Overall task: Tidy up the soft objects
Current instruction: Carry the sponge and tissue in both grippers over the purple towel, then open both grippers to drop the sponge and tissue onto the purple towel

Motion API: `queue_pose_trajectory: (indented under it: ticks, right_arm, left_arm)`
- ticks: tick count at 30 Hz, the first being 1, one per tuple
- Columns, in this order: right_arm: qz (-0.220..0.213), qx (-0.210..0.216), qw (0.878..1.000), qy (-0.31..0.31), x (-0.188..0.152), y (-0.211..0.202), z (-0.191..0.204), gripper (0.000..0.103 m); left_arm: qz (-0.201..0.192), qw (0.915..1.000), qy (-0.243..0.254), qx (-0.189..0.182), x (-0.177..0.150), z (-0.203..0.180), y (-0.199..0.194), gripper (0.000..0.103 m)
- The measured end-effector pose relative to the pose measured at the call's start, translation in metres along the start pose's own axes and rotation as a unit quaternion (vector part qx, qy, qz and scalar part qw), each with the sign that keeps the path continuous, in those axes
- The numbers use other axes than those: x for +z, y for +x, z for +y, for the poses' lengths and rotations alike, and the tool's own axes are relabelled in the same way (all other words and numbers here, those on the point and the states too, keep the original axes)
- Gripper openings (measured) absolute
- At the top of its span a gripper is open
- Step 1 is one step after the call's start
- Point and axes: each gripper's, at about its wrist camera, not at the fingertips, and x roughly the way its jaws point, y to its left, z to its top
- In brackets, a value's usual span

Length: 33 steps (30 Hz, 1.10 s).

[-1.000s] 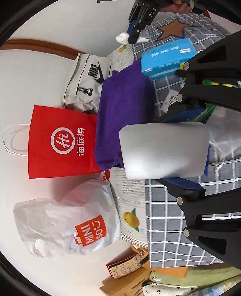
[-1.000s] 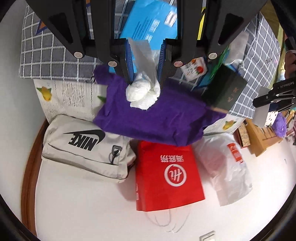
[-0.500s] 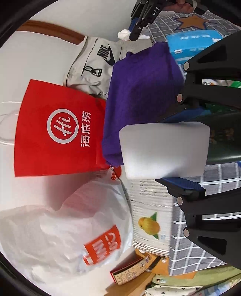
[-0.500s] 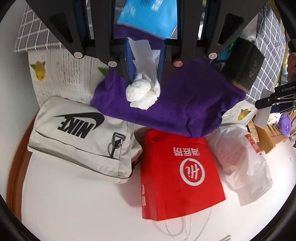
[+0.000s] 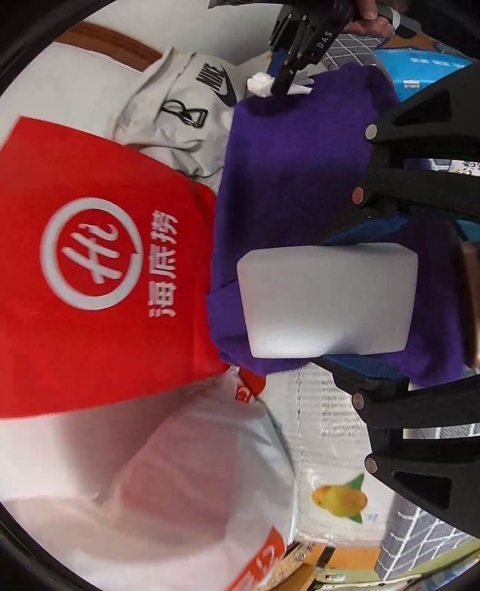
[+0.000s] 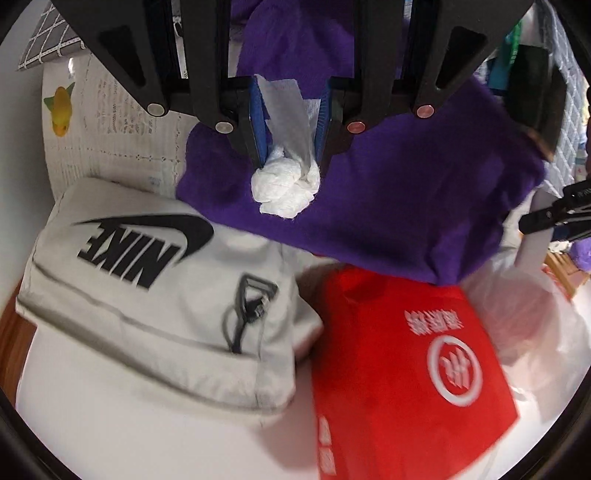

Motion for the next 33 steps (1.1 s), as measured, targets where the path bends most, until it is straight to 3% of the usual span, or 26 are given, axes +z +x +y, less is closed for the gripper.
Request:
queue_pose_trajectory:
  ticks: [9, 22, 25, 27, 30, 33]
  right_arm:
    - [0.030, -0.014, 0.999, 0.010, -0.005, 0.025, -0.011, 0.025]
    - [0.045, -0.018, 0.999, -0.004, -0.007, 0.039, -0.001, 0.027]
    - [0.048, -0.013, 0.999, -0.007, -0.007, 0.039, 0.000, 0.034]
    - [0.047, -0.008, 0.999, -0.013, -0.007, 0.039, 0.004, 0.044]
    - [0.040, -0.012, 0.999, -0.025, -0.006, 0.037, 0.012, 0.058]
    - [0.034, -0.014, 0.999, -0.030, -0.006, 0.034, 0.020, 0.062]
  left_arm:
    - [0.040, 0.9990, 0.008, 0.020, 0.021, -0.006, 0.045, 0.052]
    - [0.069, 0.9970, 0.019, 0.030, 0.034, -0.015, 0.074, 0.056]
    - [0.071, 0.9968, 0.017, 0.033, 0.035, -0.017, 0.075, 0.068]
    - [0.072, 0.9970, 0.009, 0.026, 0.036, -0.017, 0.073, 0.073]
    - [0.074, 0.9969, 0.006, 0.026, 0.038, -0.016, 0.071, 0.074]
    - [0.077, 0.9967, -0.005, 0.027, 0.034, -0.014, 0.062, 0.074]
